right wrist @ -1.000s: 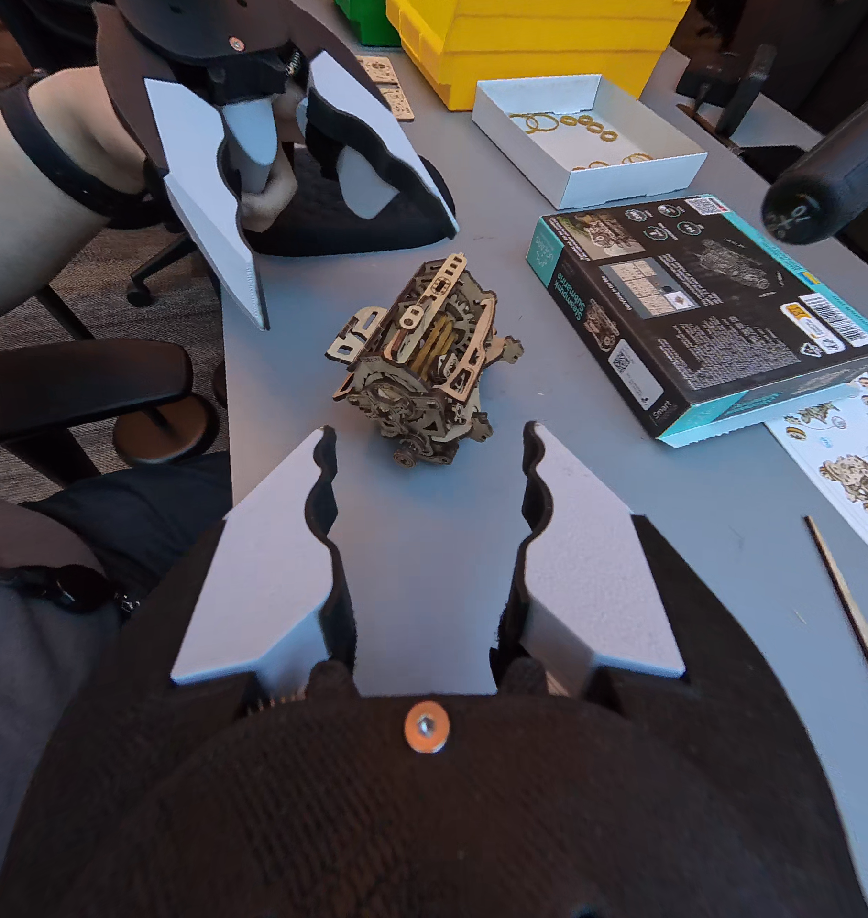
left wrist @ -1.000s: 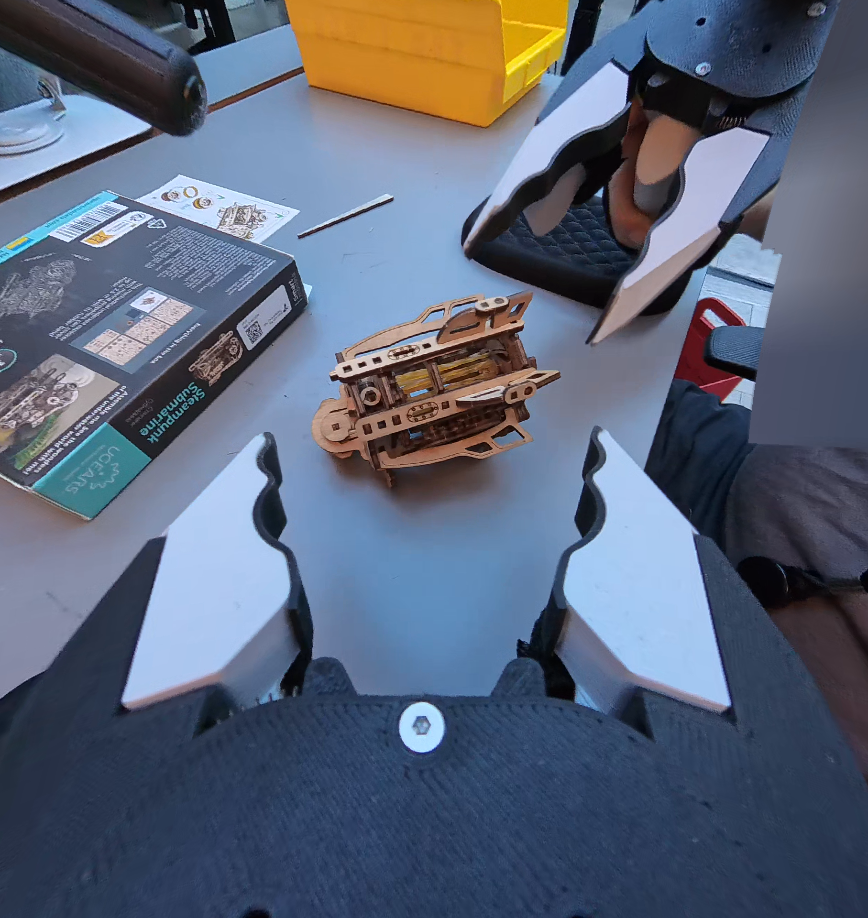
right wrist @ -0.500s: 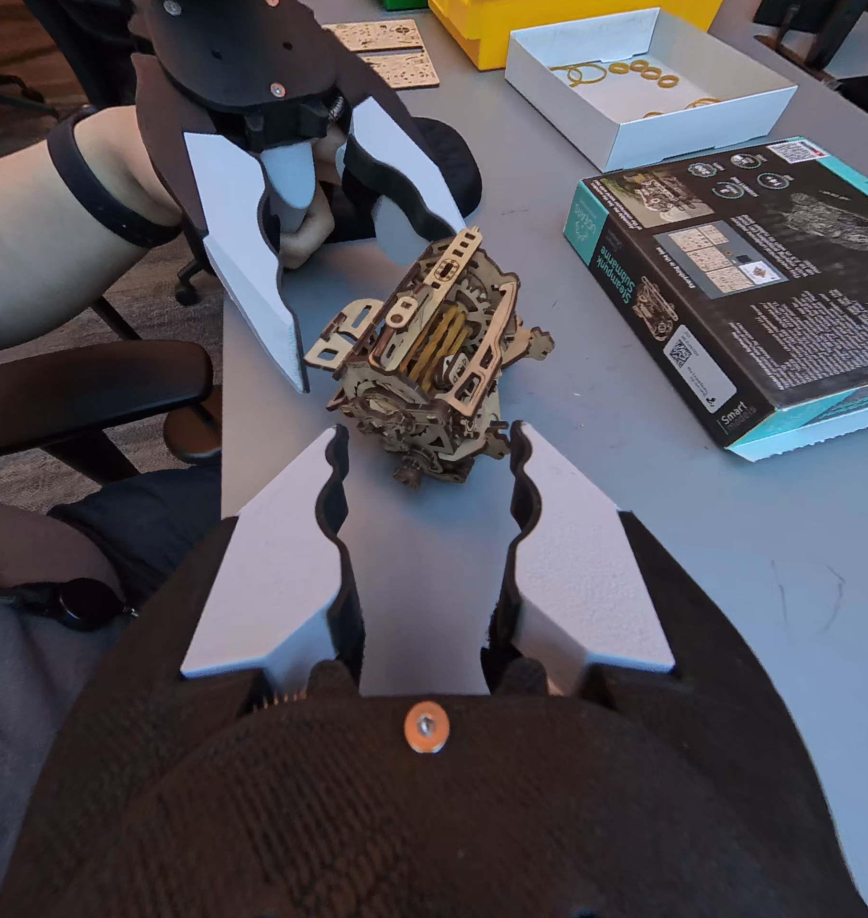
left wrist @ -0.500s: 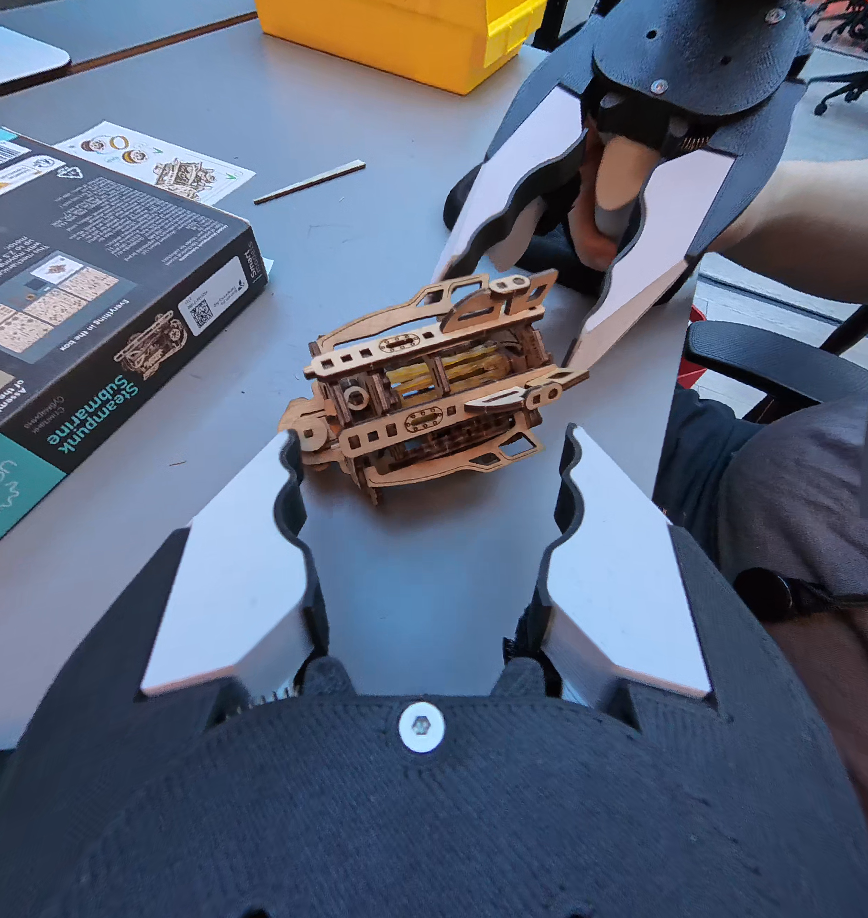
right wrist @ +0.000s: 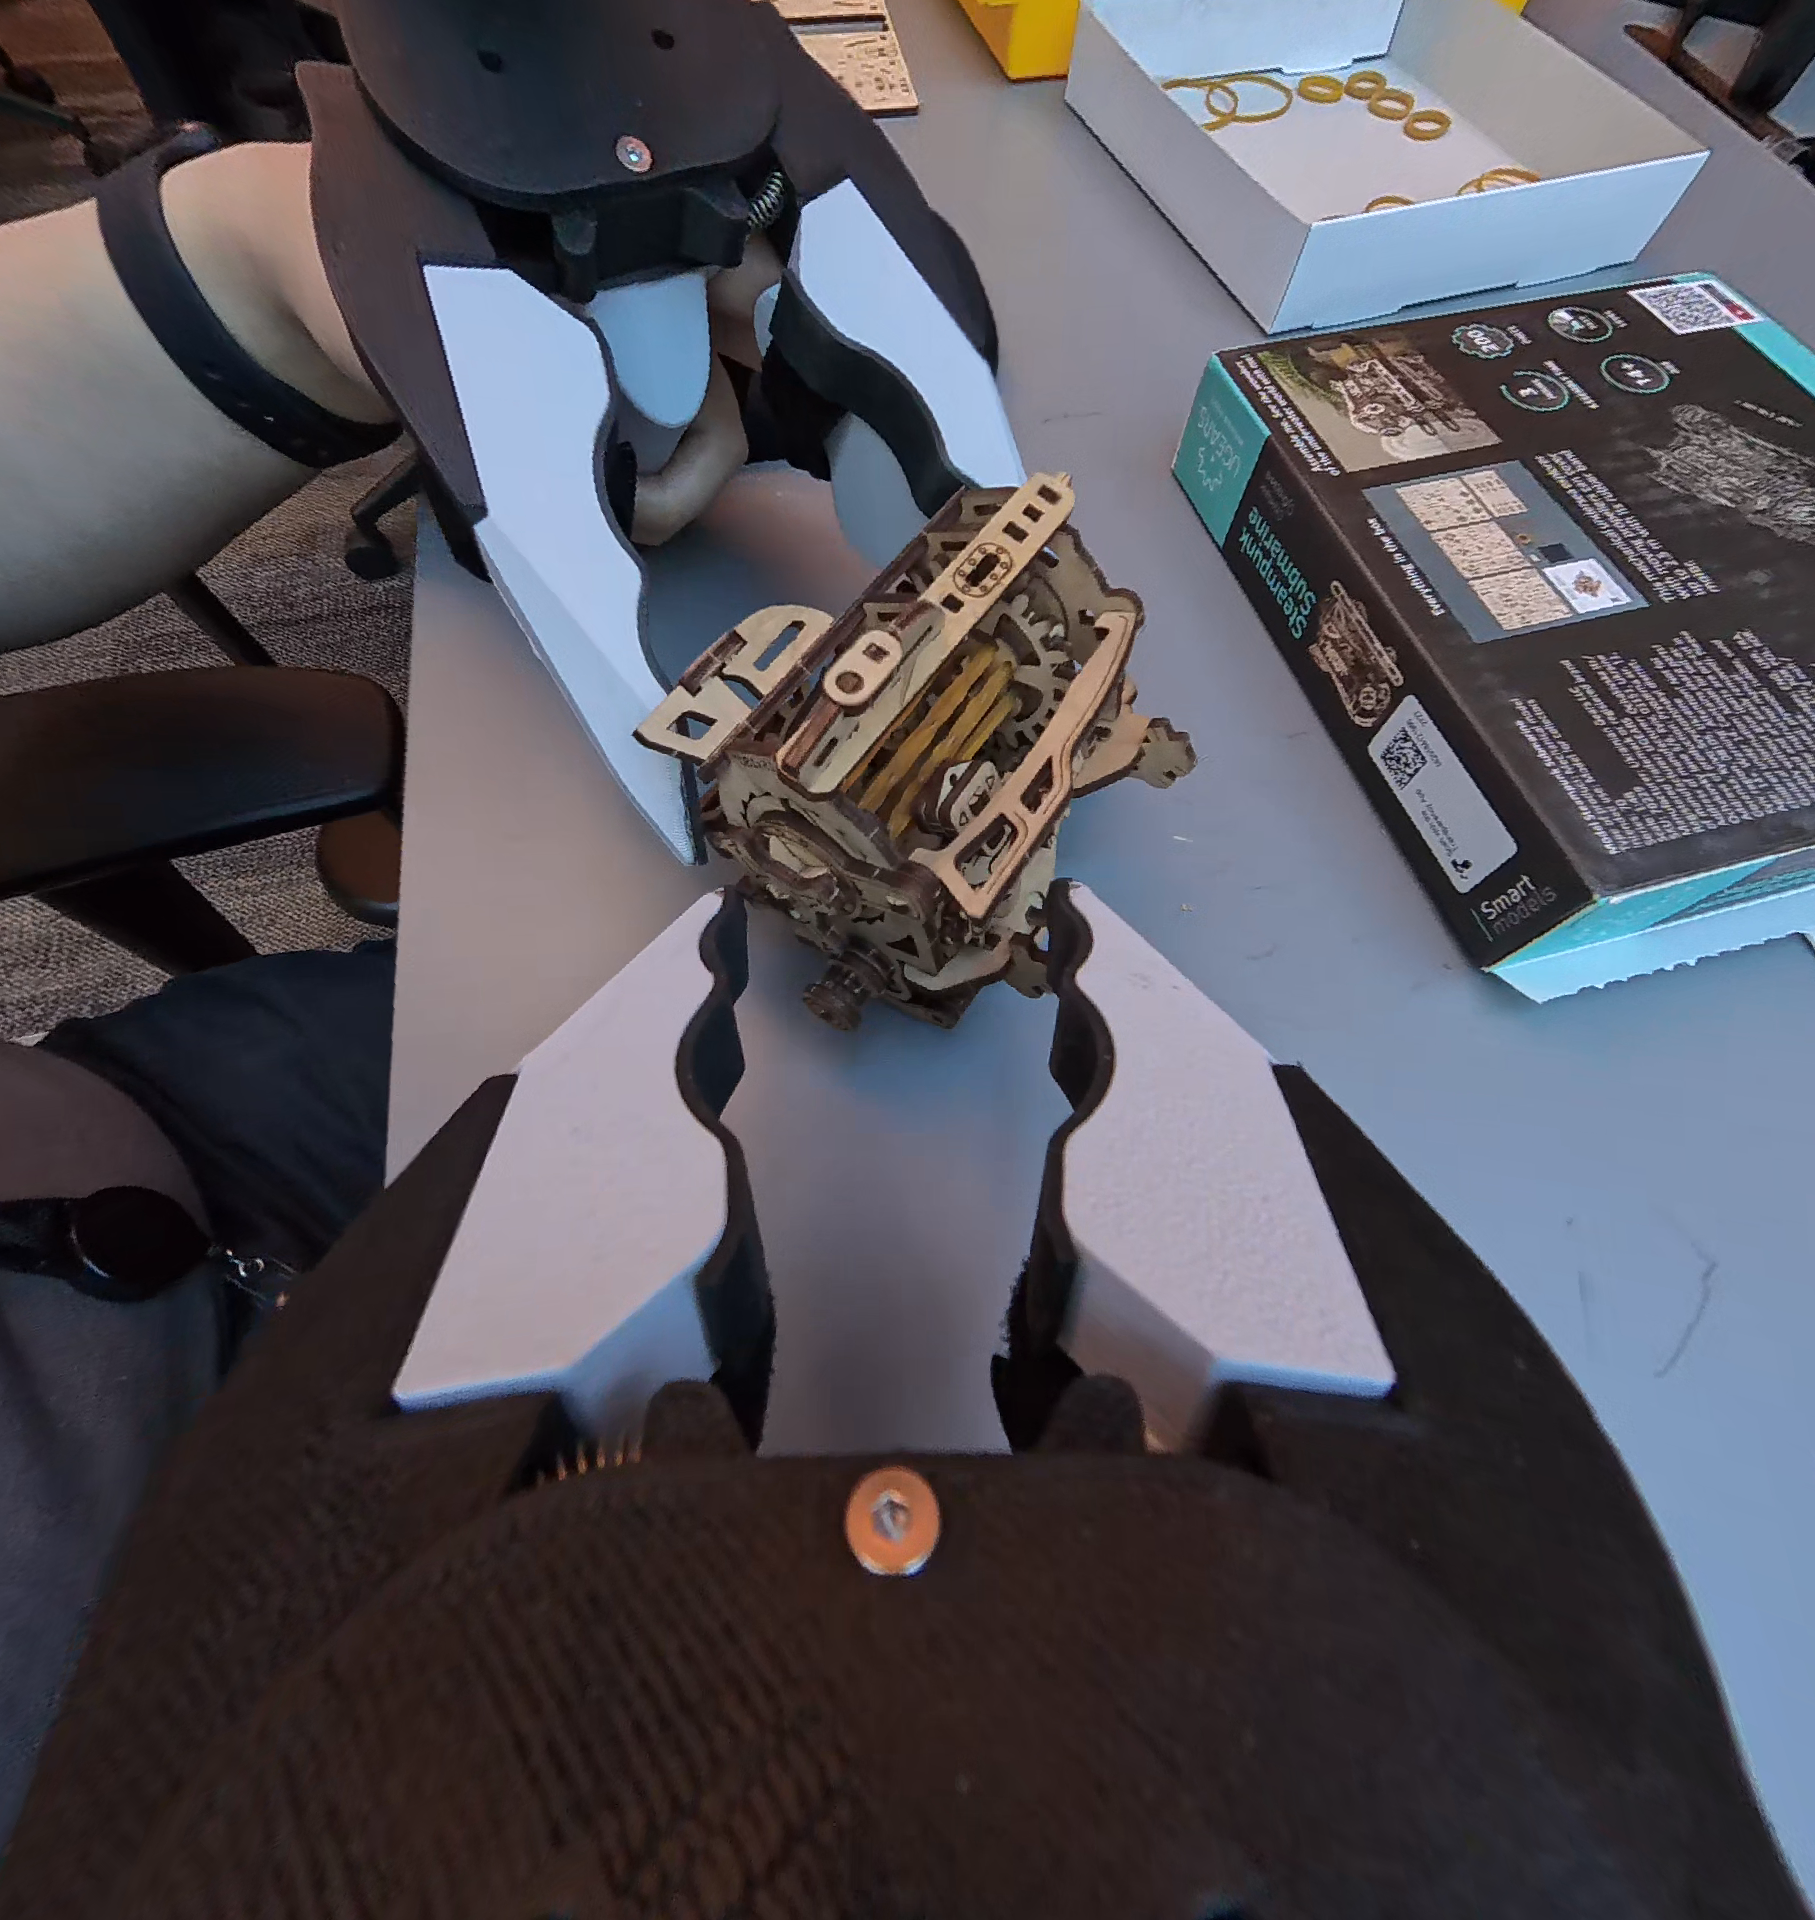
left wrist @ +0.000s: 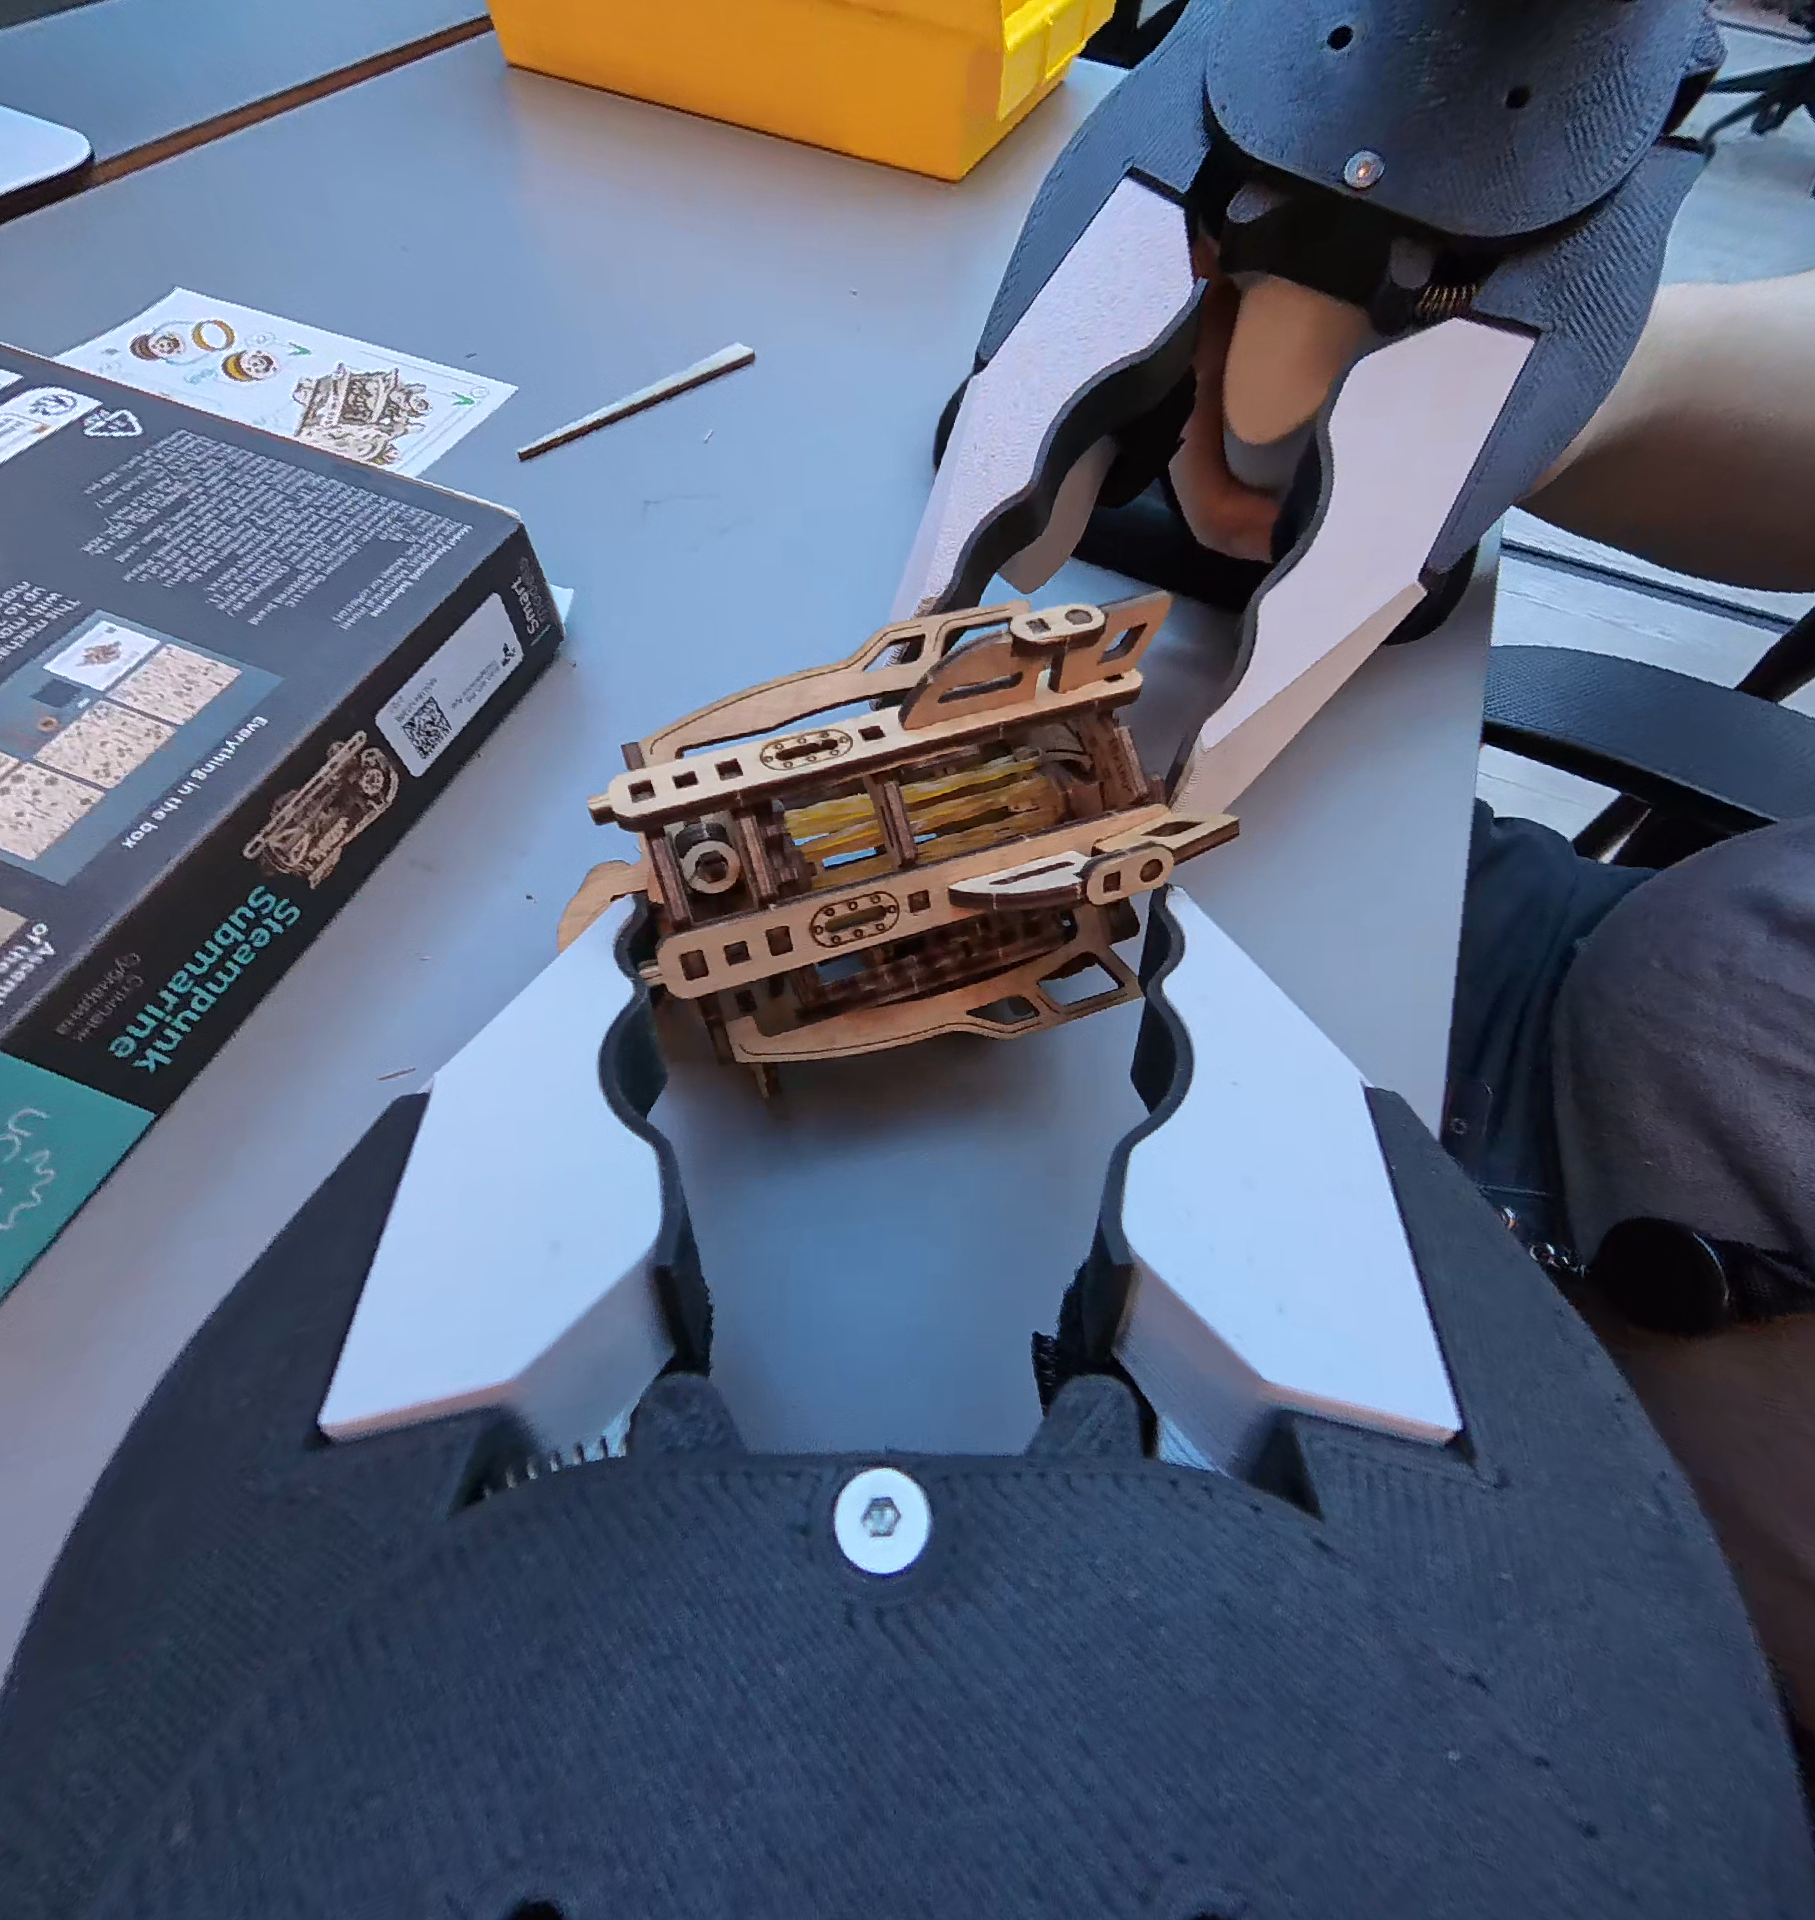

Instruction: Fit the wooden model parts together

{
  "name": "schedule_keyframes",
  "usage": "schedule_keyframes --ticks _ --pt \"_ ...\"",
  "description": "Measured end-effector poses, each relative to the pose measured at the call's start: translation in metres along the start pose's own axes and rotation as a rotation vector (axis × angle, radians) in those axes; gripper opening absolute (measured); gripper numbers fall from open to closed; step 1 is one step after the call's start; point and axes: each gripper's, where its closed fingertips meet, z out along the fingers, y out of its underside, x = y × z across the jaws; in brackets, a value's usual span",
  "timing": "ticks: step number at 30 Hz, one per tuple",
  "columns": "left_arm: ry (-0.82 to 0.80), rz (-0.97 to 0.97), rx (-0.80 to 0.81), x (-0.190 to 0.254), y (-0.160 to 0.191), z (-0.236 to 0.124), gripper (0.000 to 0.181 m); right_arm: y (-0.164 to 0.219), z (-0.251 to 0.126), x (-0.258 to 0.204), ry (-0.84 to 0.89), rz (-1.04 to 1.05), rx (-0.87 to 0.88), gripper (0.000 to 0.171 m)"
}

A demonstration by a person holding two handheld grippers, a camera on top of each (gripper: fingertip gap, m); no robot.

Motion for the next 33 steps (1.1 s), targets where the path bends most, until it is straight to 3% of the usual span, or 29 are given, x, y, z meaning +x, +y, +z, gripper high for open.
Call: schedule_keyframes --ticks 19,28,33 --pt "0.033 -0.008 0.000 -0.018 -0.013 0.014 0.097 0.000 -0.001 0.022 0.001 0.000 -0.025 0.059" --pt "-0.100 -0.049 0.006 -0.018 -0.002 -0.001 0.109 -0.025 -0.043 0.013 -0.148 0.228 0.111 0.062" --pt "-0.192 -0.092 0.075 -0.023 -0.010 -0.011 0.110 -0.056 -0.059 0.020 -0.312 0.390 0.174 0.049"
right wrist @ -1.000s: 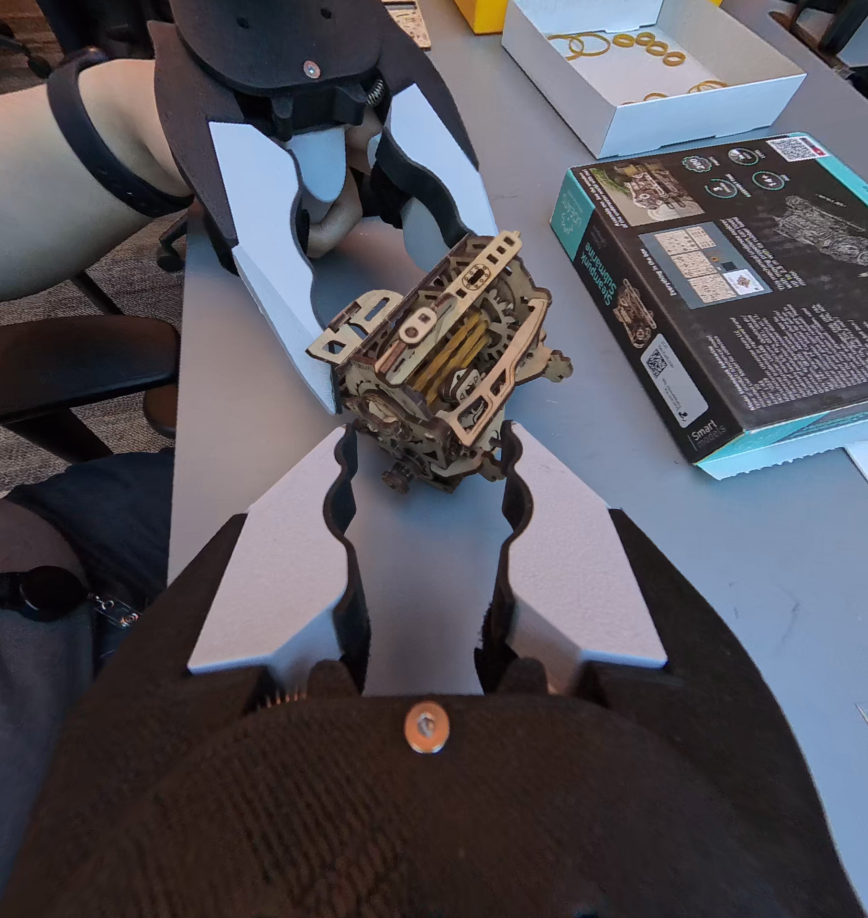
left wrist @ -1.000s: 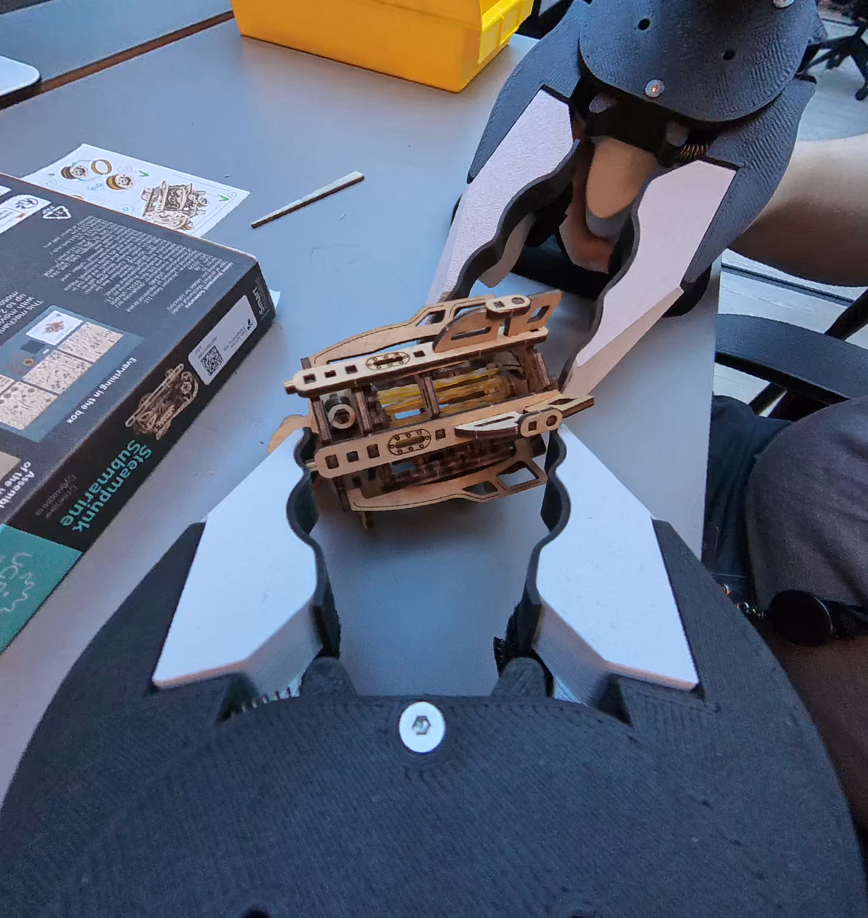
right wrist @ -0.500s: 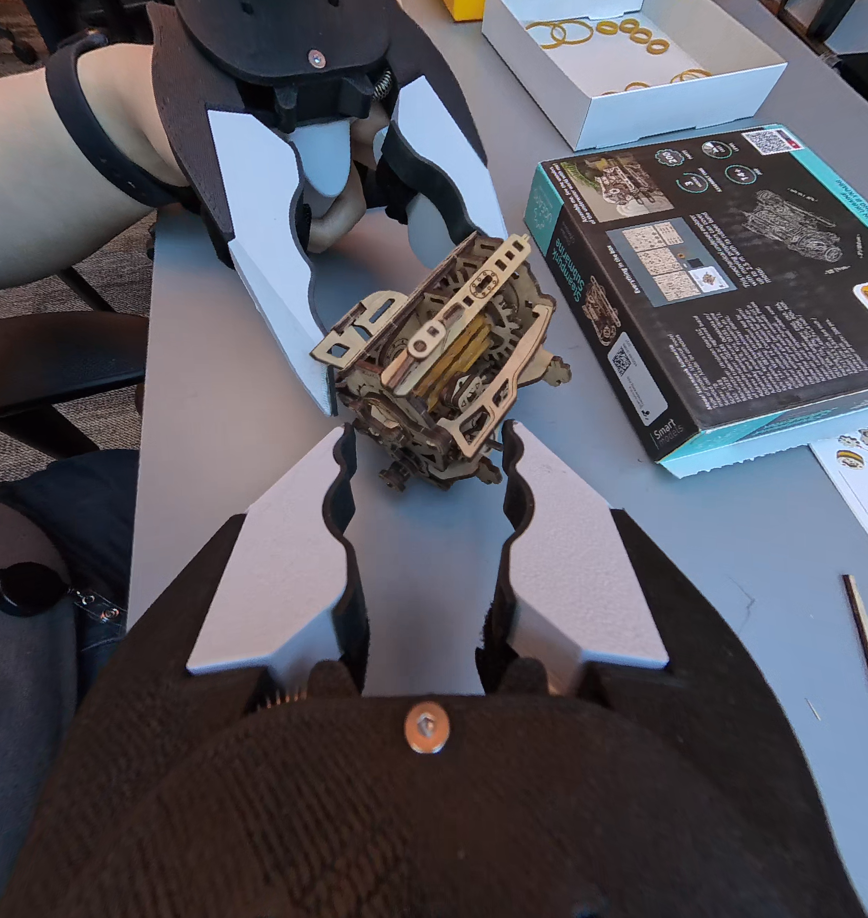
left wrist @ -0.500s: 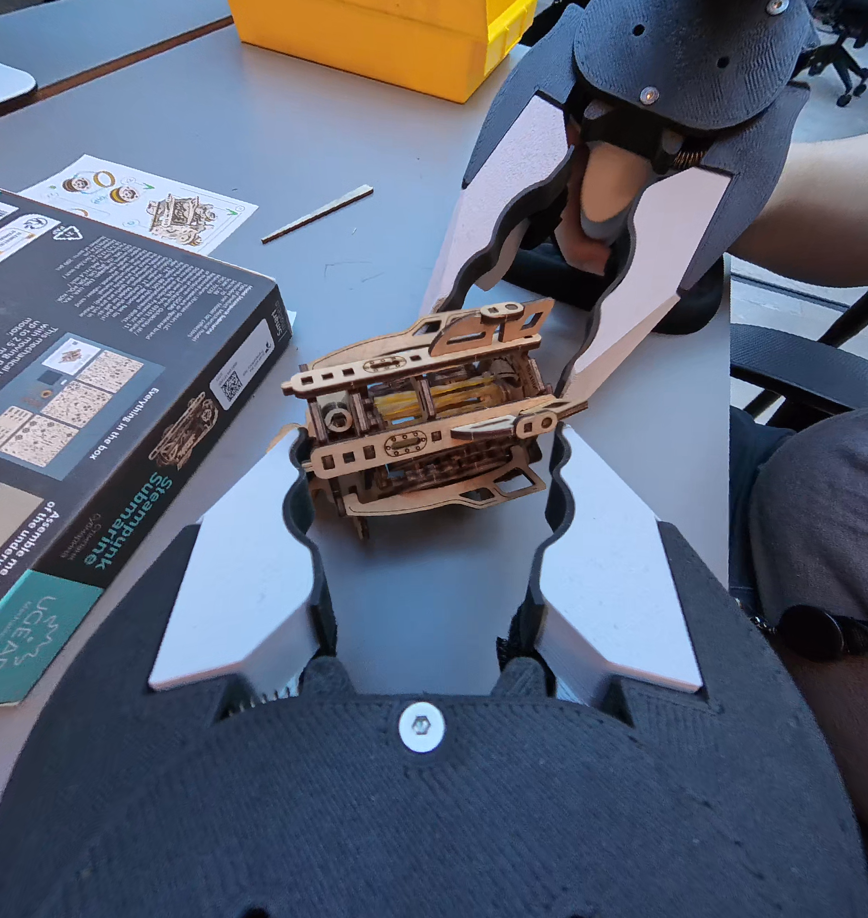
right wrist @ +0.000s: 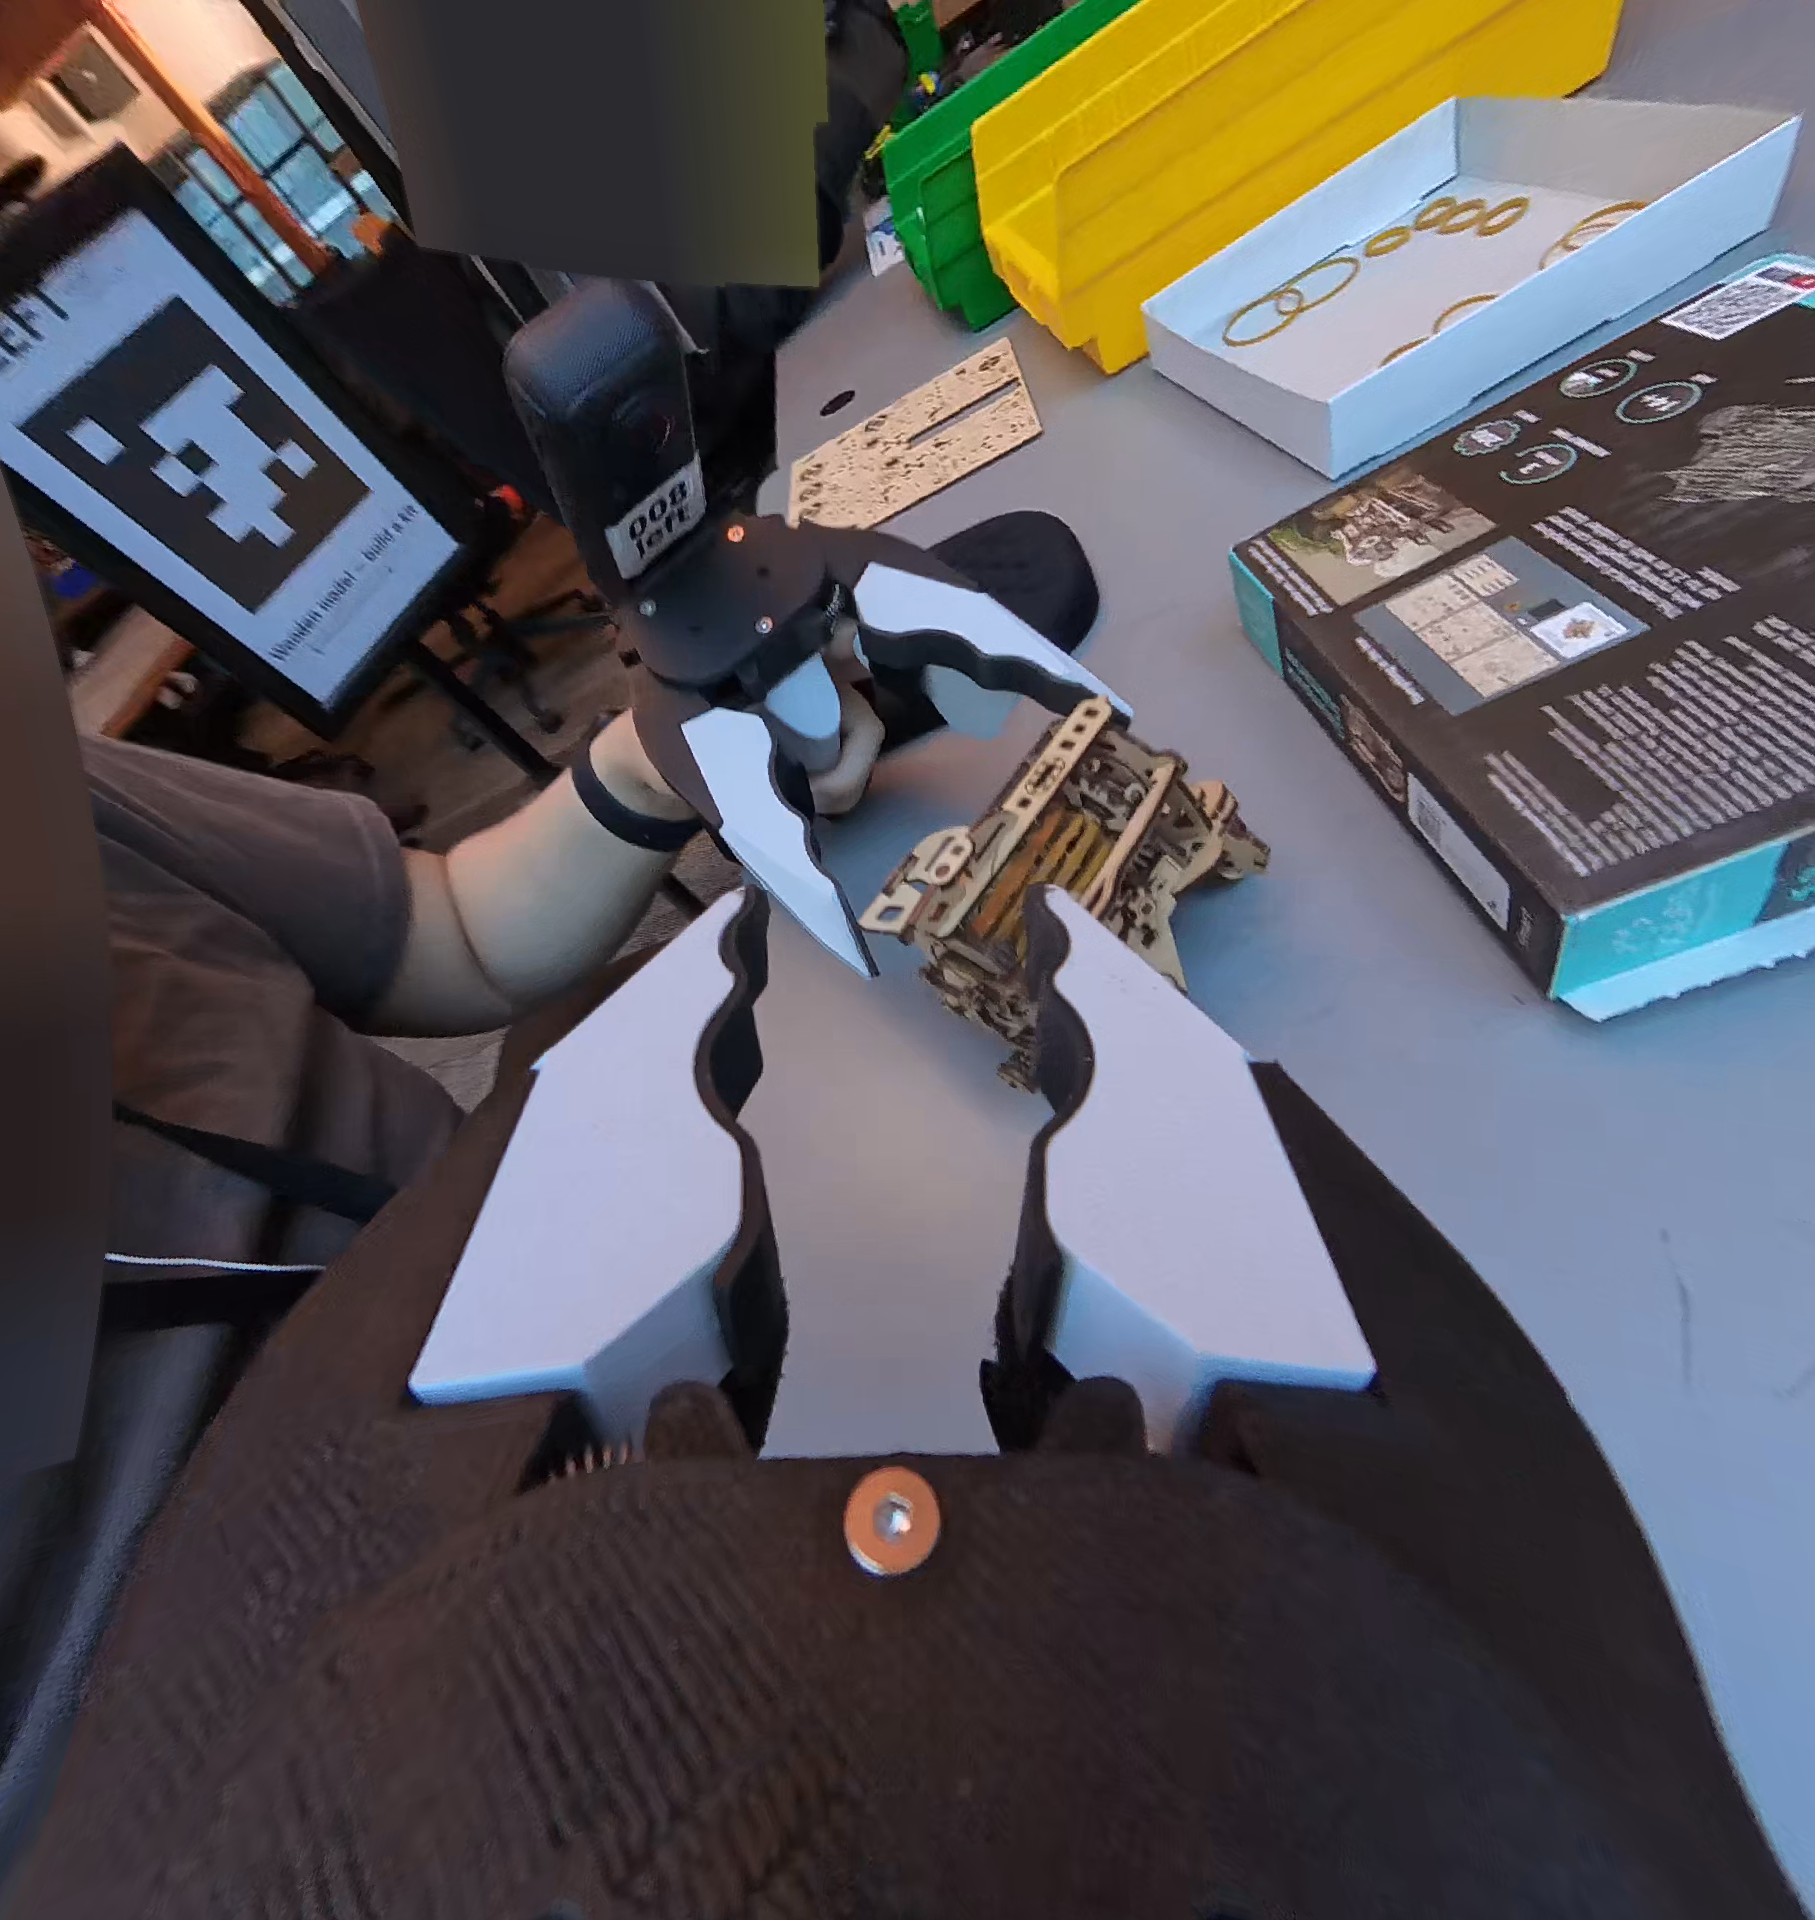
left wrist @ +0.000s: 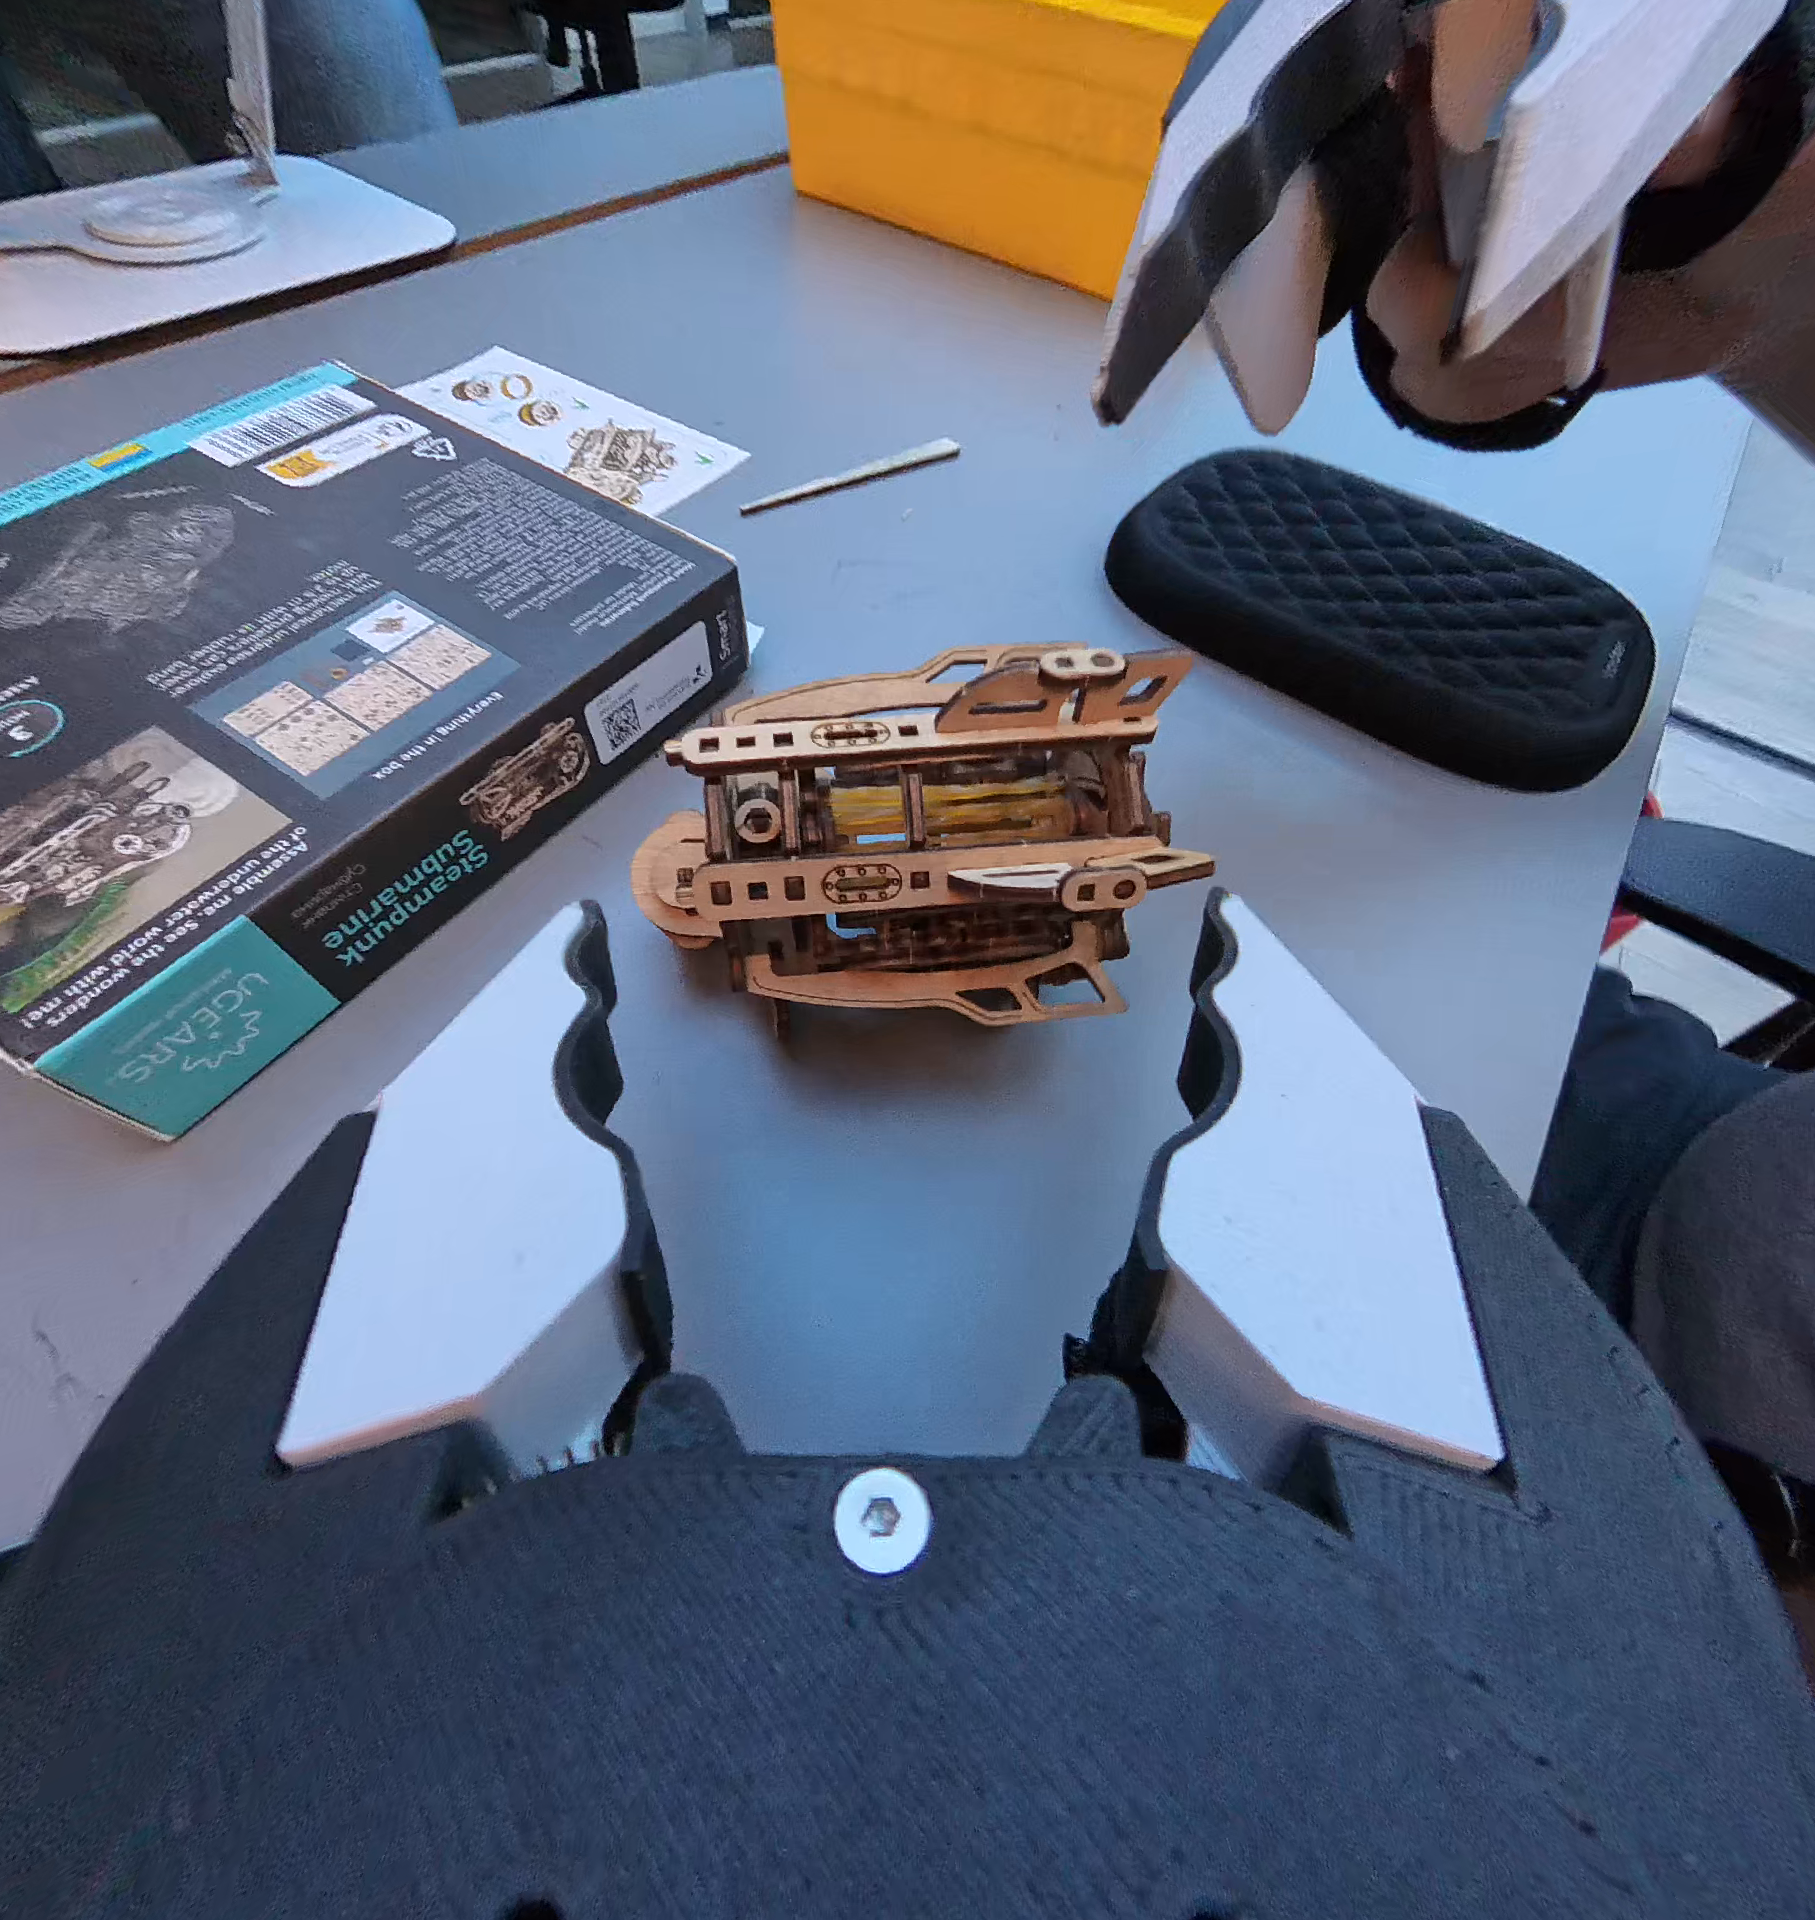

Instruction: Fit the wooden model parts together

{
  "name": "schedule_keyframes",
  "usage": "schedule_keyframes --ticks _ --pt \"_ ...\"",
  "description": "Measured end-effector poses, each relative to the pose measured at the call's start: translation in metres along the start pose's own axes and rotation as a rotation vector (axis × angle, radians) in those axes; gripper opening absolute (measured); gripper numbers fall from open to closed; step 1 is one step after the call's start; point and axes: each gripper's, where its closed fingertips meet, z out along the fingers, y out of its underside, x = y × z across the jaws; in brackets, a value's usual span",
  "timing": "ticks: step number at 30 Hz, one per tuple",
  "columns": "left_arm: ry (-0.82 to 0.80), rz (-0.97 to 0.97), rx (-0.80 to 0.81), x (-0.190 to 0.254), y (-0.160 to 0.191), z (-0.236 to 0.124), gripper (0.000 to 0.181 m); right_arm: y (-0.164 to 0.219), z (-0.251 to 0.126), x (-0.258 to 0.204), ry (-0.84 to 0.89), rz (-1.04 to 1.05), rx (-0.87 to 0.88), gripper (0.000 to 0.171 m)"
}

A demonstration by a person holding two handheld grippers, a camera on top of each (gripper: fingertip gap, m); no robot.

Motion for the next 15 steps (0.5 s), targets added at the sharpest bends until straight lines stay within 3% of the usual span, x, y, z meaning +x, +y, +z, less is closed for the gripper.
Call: schedule_keyframes --ticks 8,15 --pt "-0.018 -0.117 0.117 0.005 -0.018 0.001 0.115 -0.002 0.032 0.008 -0.128 0.229 -0.257 0.036" --pt "-0.092 -0.090 0.065 0.005 -0.013 0.016 0.116 -0.001 0.050 0.016 -0.177 0.440 -0.350 0.029"
